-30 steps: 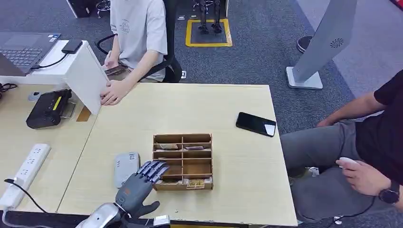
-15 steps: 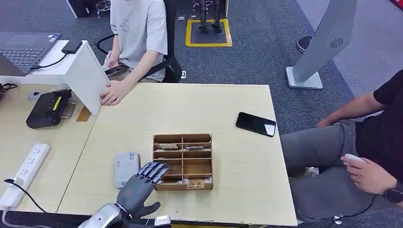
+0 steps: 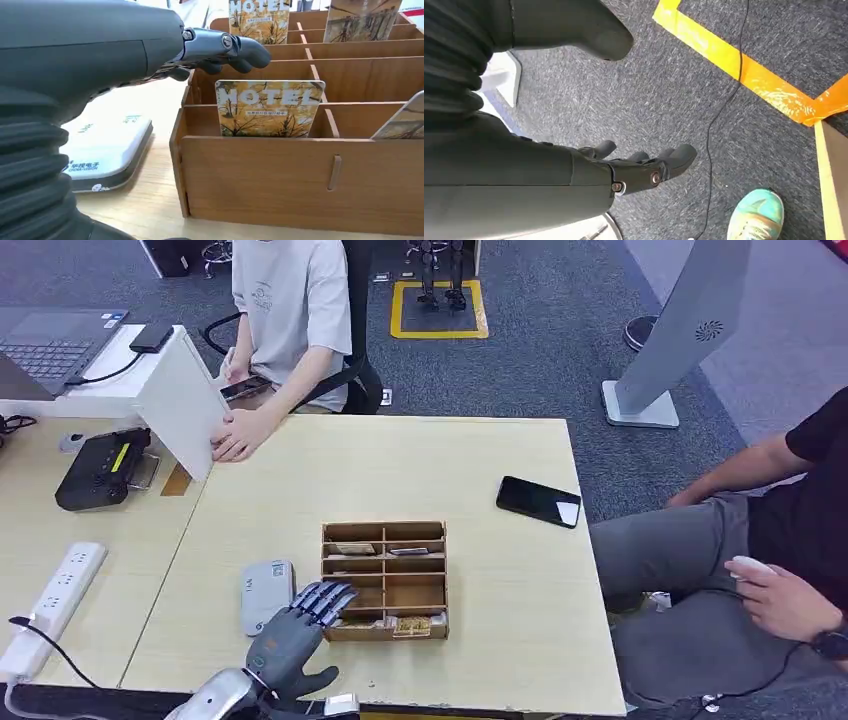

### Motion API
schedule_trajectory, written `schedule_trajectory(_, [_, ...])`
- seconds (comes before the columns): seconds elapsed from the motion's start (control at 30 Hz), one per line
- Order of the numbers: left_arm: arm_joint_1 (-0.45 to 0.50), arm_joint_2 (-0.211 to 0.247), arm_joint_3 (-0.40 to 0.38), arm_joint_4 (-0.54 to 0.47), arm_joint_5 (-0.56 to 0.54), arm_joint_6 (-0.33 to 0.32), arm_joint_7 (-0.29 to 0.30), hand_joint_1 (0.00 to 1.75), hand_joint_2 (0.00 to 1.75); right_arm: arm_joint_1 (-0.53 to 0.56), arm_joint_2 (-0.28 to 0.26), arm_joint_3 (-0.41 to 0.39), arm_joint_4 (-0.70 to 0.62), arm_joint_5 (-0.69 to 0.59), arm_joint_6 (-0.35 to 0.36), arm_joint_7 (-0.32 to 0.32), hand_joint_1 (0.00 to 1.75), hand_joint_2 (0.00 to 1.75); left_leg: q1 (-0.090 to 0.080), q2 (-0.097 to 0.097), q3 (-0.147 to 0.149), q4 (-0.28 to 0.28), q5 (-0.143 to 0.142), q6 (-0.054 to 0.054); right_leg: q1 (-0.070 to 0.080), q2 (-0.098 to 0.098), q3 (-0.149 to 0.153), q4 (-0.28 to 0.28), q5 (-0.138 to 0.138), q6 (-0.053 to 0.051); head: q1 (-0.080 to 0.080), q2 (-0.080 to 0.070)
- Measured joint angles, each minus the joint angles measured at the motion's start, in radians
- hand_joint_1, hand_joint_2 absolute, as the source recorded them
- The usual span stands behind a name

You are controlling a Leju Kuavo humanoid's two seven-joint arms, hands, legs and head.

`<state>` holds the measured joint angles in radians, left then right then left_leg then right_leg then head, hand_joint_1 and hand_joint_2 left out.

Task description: Pass the card to the sensor for recognition and then transmit it.

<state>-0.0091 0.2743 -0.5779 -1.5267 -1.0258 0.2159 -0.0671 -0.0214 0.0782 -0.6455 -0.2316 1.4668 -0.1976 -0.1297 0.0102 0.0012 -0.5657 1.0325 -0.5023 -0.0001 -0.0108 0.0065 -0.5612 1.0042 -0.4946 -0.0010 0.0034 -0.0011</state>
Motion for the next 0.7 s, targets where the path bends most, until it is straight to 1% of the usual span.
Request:
schedule_trajectory(0.23, [0.0, -0.003, 0.0, -0.002, 0.044, 0.0, -0.027, 0.0, 1.75, 0.0, 0.0, 0.003, 0.0, -0.007, -0.001, 0.0, 0.0, 1.75, 0.0, 0.0, 0.0, 0.0, 0.0, 0.0, 0.0, 0.0, 0.0, 0.0, 0.0, 0.0, 0.0, 0.0])
schedule_trajectory(0.37, [0.0, -0.008, 0.0, -0.016, 0.064, -0.002, -0.059, 0.0, 1.75, 0.0, 0.0, 0.007, 0.0, -0.009, 0.0, 0.0, 0.0, 1.75, 0.0, 0.0, 0.0, 0.0, 0.0, 0.0, 0.0, 0.0, 0.0, 0.0, 0.0, 0.0, 0.0, 0.0])
schedule_trajectory(0.47, [0.0, -0.016, 0.0, -0.025, 0.063, -0.001, -0.058, 0.0, 1.75, 0.0, 0.0, 0.01, 0.0, -0.012, 0.0, 0.0, 0.0, 1.75, 0.0, 0.0, 0.0, 0.0, 0.0, 0.0, 0.0, 0.0, 0.0, 0.0, 0.0, 0.0, 0.0, 0.0])
schedule_trajectory(0.7, [0.0, -0.018, 0.0, -0.036, 0.06, 0.0, -0.055, 0.0, 1.75, 0.001, 0.0, 0.01, 0.0, -0.021, 0.0, 0.0, 0.0, 1.75, 0.0, 0.0, 0.0, 0.0, 0.0, 0.0, 0.0, 0.0, 0.0, 0.0, 0.0, 0.0, 0.0, 0.0])
